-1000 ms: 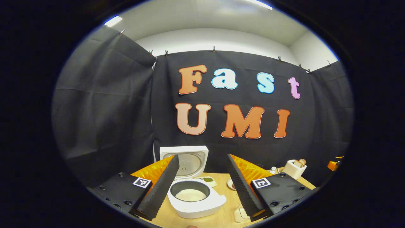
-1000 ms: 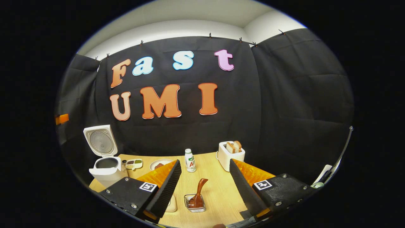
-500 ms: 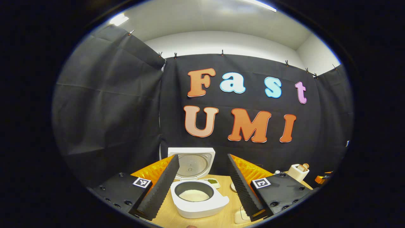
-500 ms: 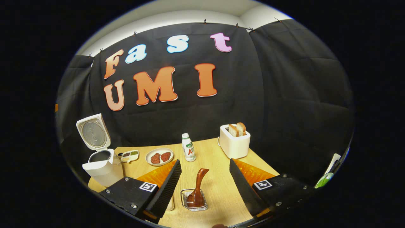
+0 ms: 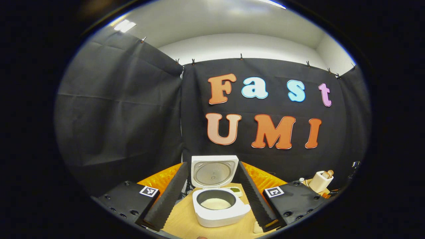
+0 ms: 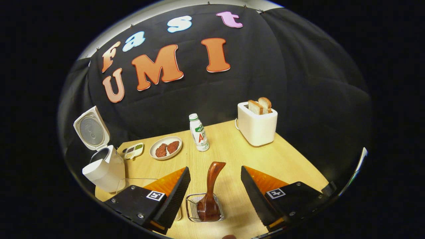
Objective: Close the left gripper, press the button to open the rice cooker; take a wooden spoon from the chopstick holder with the right hand, scoop a spoonful of rice and pour it into the rice cooker, then put the wooden spoon back into the chopstick holder.
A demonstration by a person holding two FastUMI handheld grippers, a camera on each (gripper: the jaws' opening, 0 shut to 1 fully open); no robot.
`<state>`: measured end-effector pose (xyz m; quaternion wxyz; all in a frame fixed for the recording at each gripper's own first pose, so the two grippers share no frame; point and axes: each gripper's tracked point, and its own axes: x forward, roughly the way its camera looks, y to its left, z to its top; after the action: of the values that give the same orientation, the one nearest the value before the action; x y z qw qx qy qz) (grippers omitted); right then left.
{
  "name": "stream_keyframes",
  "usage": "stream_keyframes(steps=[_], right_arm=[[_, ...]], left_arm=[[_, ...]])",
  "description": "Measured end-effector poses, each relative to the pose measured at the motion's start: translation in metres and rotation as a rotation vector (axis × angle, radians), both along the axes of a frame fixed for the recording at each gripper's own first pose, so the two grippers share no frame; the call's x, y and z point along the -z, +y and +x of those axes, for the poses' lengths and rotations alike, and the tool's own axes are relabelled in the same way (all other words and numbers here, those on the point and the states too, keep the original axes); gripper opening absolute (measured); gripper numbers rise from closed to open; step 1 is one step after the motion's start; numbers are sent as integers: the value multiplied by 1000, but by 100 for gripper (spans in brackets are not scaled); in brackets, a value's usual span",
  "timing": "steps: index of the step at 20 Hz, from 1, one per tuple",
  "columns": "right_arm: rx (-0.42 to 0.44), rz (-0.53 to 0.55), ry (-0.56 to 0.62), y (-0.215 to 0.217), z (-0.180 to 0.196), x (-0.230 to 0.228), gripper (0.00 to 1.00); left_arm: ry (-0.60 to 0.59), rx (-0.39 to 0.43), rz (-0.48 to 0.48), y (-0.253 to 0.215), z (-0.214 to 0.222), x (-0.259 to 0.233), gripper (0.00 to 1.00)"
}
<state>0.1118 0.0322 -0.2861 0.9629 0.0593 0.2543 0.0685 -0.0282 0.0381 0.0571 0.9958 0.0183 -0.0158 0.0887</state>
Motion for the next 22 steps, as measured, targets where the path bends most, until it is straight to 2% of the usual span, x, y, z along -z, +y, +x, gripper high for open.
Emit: stream_keyframes(steps=[4,10,14,16,17,18,22], right_arm=[[-7,12,92,7,15,36,95],[-45,133,251,29,29,74,90],[-36,160,291,31,31,77,66],[-36,194,290,34,33,72,46],[-8,195,294,30,36,75,39],[-6,208,308,30,33,73,22],[-9,180,289,29,32,68,13]], left_arm=[[12,-46,-10,8,-8,4,100],[11,-111,-34,18,-21,8,100],[22,-144,-32,21,-25,13,100],[28,-154,-34,21,-27,17,100],[31,-158,-36,22,-28,19,100],[33,-160,-40,23,-27,19,100],[29,-150,-48,23,-27,19,100]])
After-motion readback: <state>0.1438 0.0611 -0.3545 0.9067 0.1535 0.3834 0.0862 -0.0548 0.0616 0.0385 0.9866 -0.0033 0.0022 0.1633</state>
